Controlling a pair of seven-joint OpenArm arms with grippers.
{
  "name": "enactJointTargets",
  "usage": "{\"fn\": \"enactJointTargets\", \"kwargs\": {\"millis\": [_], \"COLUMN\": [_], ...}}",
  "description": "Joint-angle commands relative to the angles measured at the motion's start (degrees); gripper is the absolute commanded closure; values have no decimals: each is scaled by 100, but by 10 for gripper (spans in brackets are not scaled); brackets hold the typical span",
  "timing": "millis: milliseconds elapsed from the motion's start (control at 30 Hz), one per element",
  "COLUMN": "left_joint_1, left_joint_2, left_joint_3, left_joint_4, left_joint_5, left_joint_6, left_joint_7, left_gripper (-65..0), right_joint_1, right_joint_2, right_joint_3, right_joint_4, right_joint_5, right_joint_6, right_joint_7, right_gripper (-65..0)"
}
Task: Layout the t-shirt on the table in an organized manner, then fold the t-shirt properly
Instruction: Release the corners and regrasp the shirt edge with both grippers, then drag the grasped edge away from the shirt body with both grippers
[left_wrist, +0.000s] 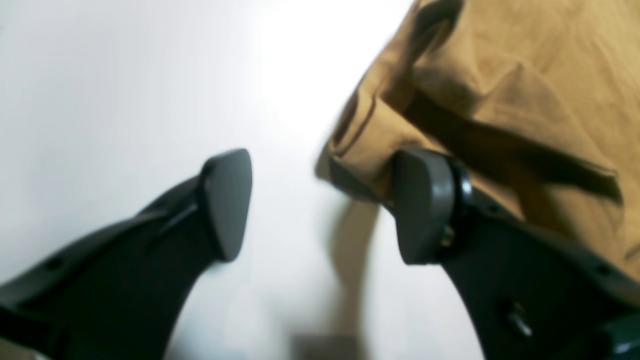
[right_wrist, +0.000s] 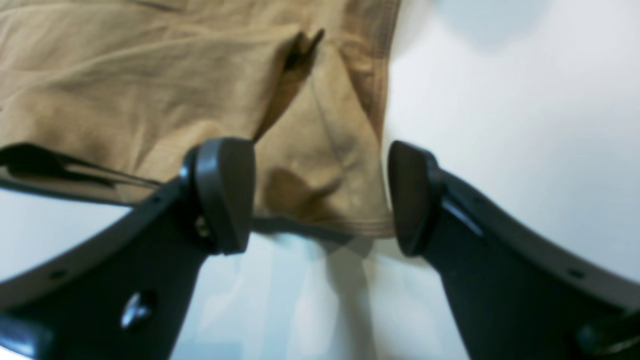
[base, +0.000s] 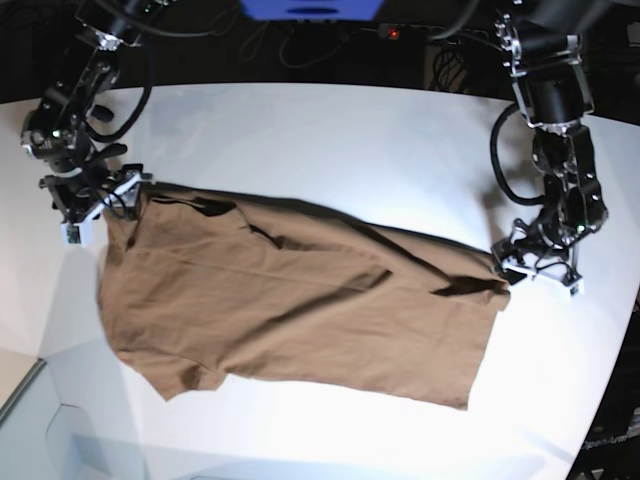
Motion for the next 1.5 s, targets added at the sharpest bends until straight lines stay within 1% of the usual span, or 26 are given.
{"fn": "enactJointTargets", "kwargs": {"millis": [0,167,600,733,833,967,1167,1367,1400,1467], "left_joint_1": [-82,-56,-82,-74,-82,-126,-144,-144,-135,-126], "left_joint_2": [-48,-48,-39,-39,31,84,57,57,57,57], "left_joint_3": [-13,-13,-22,-22,-22,22,532,550,541,515], "left_joint_4": [80,326,361,686,704,651,115,-26,-26,-26], "left_joint_5": [-21,-56,-56,-64,-47,-3,-3,-3,-3,-3], "left_joint_6": [23,14,14,5,5,5,5,5,5,5], "left_joint_7": [62,62,54,54,45,-324,-685,-764,-764,-764], "left_gripper": [-431,-431,-431,-431,-431,-431,-431,-427,-408,-328], "right_joint_1": [54,54,54,54,54,54,54,54,54,54], "right_joint_2": [59,59,41,41,41,41,50,68,68,68], "right_joint_3": [10,10,10,10,10,2,2,2,2,2], "right_joint_4": [86,86,86,86,86,86,86,86,86,86], "right_joint_5": [61,61,61,61,61,61,61,61,61,61], "right_joint_6": [31,31,31,31,31,31,31,31,31,31], "right_joint_7": [111,102,102,102,102,102,111,111,111,119], "right_gripper": [-419,-419,-419,-419,-419,-419,-419,-419,-419,-419]}}
